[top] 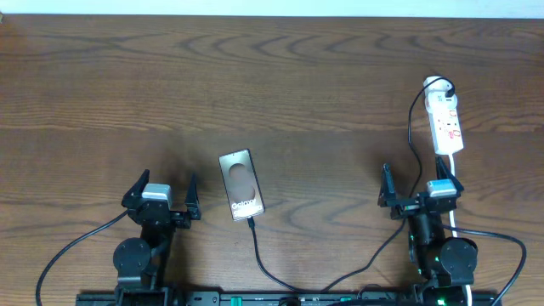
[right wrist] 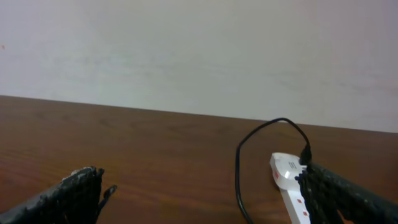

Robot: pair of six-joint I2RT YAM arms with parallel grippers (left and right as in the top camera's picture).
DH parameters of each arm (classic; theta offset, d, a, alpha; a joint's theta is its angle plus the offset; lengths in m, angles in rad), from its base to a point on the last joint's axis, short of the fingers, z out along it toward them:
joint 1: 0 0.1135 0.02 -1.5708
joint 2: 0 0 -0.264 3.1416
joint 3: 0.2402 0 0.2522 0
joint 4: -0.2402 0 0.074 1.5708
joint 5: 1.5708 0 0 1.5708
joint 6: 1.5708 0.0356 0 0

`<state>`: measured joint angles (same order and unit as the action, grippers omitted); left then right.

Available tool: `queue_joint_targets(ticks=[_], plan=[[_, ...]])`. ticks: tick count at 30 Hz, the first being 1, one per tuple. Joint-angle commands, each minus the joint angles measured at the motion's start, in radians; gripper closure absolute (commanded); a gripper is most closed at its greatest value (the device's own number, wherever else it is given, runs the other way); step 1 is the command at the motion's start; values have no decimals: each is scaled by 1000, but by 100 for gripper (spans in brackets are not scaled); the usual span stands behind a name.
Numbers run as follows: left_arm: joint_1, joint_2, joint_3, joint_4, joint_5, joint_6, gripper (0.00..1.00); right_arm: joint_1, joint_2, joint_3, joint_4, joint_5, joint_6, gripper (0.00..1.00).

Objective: Plug charger to phone and switch on socket

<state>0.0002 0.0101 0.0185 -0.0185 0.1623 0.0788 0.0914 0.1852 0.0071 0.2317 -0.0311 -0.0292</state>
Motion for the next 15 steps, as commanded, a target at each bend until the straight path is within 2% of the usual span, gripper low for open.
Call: queue_joint_targets(ticks=[1,10,15], plan=[[5,-6,-14,-37,31,-5,9,8,-41,-2,-59,14,14,1],[5,-6,-14,-37,31,-5,9,6,-159,-2,-298,37,13,1],[5,-6,-14,-37,31,-5,9,6,-180,-2,-307,42,-21,1]])
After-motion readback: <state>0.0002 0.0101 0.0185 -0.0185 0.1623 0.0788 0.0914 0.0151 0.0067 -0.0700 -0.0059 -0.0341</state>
